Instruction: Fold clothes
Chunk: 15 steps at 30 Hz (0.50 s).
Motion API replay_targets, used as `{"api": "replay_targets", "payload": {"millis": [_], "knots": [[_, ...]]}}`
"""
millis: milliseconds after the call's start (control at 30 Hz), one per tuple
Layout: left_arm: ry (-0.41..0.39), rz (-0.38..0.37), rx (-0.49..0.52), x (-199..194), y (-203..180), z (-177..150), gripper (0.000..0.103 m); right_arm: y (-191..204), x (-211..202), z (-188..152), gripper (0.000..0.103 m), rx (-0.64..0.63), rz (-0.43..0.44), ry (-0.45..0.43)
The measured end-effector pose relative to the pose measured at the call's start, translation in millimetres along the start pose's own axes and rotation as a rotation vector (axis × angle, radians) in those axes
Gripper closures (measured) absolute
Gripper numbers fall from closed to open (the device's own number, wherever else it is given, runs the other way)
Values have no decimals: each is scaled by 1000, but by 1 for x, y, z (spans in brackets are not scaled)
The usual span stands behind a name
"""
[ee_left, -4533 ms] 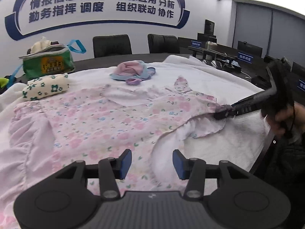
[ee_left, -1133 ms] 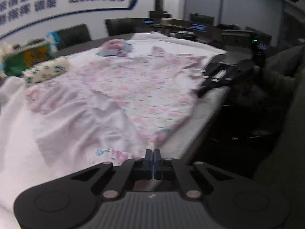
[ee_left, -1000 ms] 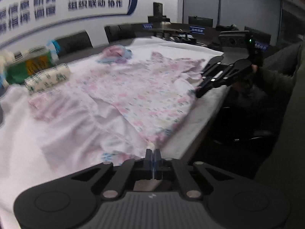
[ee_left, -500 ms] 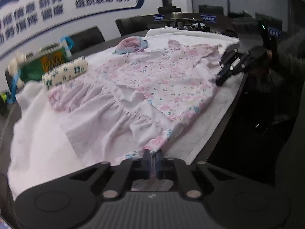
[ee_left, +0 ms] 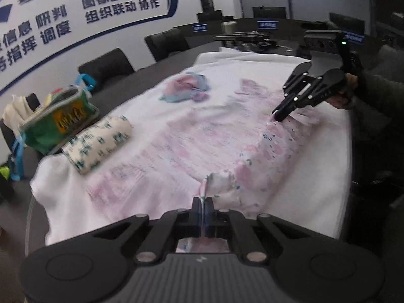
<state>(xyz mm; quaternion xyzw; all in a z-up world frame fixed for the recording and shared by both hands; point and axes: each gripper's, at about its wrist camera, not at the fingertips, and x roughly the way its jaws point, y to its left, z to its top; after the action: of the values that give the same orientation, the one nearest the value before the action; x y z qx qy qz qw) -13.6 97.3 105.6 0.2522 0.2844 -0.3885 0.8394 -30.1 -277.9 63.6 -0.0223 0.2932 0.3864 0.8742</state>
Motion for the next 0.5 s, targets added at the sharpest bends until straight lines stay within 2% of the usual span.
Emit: {"api": "replay_targets", "payload": {"millis": [100,167,233,300,367,400,433,500], "knots": [[60,92,1,37,17,16,100,-22,25,24,101,-3,-97,20],[111,149,-52,53,28,18,89,-39,46,35,101,37,-159,43],[149,183,-75,57,31,14,84,-49,65,38,96,48,-227,91],[110,219,-107,36,27,4,78,-51,72,37,94,21,-292,109],[61,247,-154,13,22,-9,48,-51,58,35,85,12,-328,73],[29,254,-185,1,15,-18,43,-49,43,32,74,8,-322,30],[0,257,-210,-10,8,-29,35,-47,26,28,68,2,-307,-16],[-24,204,-179,-13,-16,-45,34,-37,-6,14,65,-31,-224,-72]]}}
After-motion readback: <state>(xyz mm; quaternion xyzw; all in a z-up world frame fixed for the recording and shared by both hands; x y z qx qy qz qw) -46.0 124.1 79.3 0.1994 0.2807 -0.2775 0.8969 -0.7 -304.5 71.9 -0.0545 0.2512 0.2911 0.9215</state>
